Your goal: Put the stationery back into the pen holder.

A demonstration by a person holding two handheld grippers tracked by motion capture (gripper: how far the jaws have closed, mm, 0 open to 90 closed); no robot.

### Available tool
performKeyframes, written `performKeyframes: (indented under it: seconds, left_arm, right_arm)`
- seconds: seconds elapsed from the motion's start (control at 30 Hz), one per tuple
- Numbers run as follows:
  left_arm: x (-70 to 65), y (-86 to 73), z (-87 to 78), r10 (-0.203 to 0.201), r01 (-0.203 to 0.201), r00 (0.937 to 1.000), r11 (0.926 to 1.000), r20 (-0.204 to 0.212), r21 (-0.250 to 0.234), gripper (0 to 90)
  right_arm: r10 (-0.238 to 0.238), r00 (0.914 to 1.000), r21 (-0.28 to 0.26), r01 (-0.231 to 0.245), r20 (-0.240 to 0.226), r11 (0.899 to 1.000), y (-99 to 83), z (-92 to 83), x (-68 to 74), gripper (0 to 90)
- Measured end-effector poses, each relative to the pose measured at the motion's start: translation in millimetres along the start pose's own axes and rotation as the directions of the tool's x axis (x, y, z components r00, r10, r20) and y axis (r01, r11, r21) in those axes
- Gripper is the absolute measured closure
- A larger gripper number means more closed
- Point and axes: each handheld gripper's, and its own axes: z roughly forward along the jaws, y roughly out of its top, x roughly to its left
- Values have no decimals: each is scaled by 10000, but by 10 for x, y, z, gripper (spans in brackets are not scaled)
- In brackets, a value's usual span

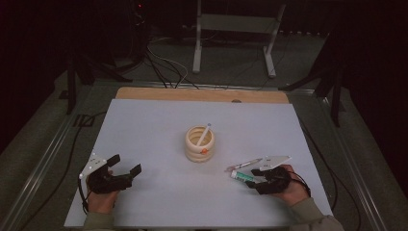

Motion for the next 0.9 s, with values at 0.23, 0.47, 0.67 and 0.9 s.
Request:
performKeyframes:
  seconds: [0.23, 0.47, 0.67, 0.9]
  left_arm:
    - [27, 4, -19, -328, 331, 9993, 9992, 160, -206, 3]
    - [45, 0, -23, -437, 440, 9990, 9988, 113, -225, 3]
    - [43, -2, -15, -426, 428, 9990, 9989, 121, -174, 3]
    - [39, -7, -2, -399, 400, 9991, 9991, 124, -117, 2]
  right_arm:
    - [-233, 9952, 783, 308, -945, 9965, -32, 68, -11, 655]
    - [-64, 9913, 444, 123, -1312, 9989, -44, 14, 22, 656]
    - [245, 9902, 0, -248, -1375, 9997, -36, -49, -4, 656]
    - [635, 9884, -419, -698, -1377, 9967, -30, -108, -36, 655]
